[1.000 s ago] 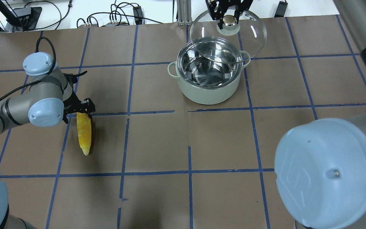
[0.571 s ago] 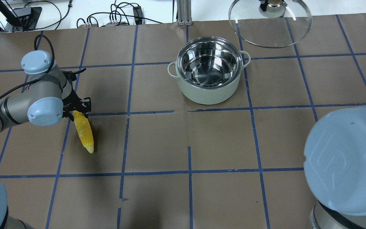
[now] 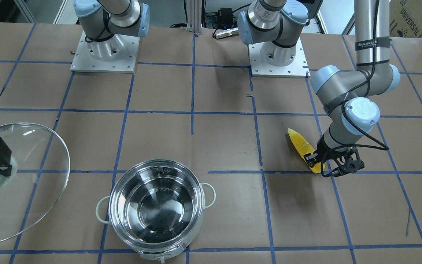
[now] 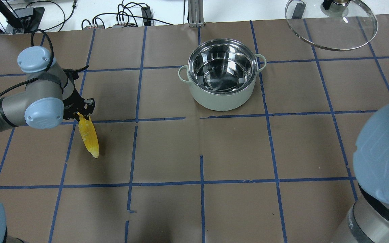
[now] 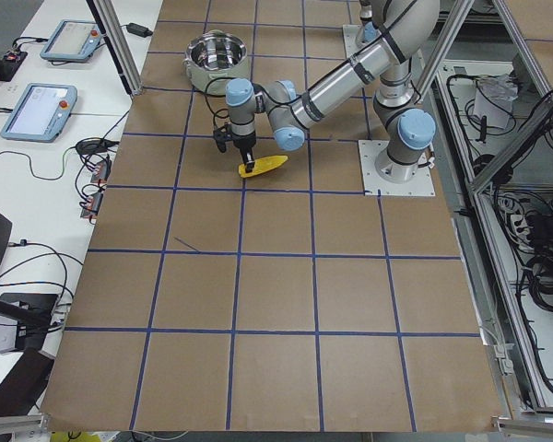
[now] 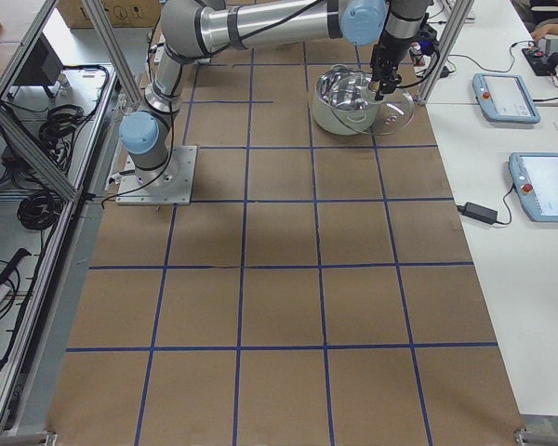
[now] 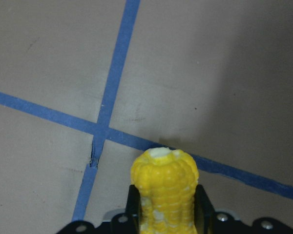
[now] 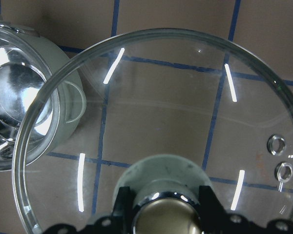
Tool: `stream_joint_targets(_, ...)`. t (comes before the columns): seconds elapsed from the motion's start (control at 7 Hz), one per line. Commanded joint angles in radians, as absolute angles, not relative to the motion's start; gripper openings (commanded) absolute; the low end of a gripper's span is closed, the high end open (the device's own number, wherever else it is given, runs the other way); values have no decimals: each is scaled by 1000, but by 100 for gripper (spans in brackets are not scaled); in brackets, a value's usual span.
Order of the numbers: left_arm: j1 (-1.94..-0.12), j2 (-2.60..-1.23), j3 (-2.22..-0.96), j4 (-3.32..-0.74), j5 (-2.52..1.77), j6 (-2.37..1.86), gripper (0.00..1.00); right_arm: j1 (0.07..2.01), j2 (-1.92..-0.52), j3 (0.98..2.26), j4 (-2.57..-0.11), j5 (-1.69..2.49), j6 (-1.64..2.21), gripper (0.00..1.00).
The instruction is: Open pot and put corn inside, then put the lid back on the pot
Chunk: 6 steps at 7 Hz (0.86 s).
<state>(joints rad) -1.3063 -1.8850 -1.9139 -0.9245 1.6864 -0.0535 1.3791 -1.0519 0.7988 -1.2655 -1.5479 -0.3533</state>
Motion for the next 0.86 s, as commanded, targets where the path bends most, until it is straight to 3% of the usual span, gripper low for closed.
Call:
stream_joint_targets(0.0,-1333,-1829,-1798,-1119,1686,-77,20,1379,-1046,802,-1264,-1546,-353,12)
stream_joint_targets(0.29,-1435,-1772,-1767,-1155,1684,-157,12,1379,-1045,801,-1264,-1546,-354,12)
stream_joint_targets(0.71,-1615,-1778,-1622,-1259,1651,-406,12,1379,-1042,801,-1267,-1549,-354,12)
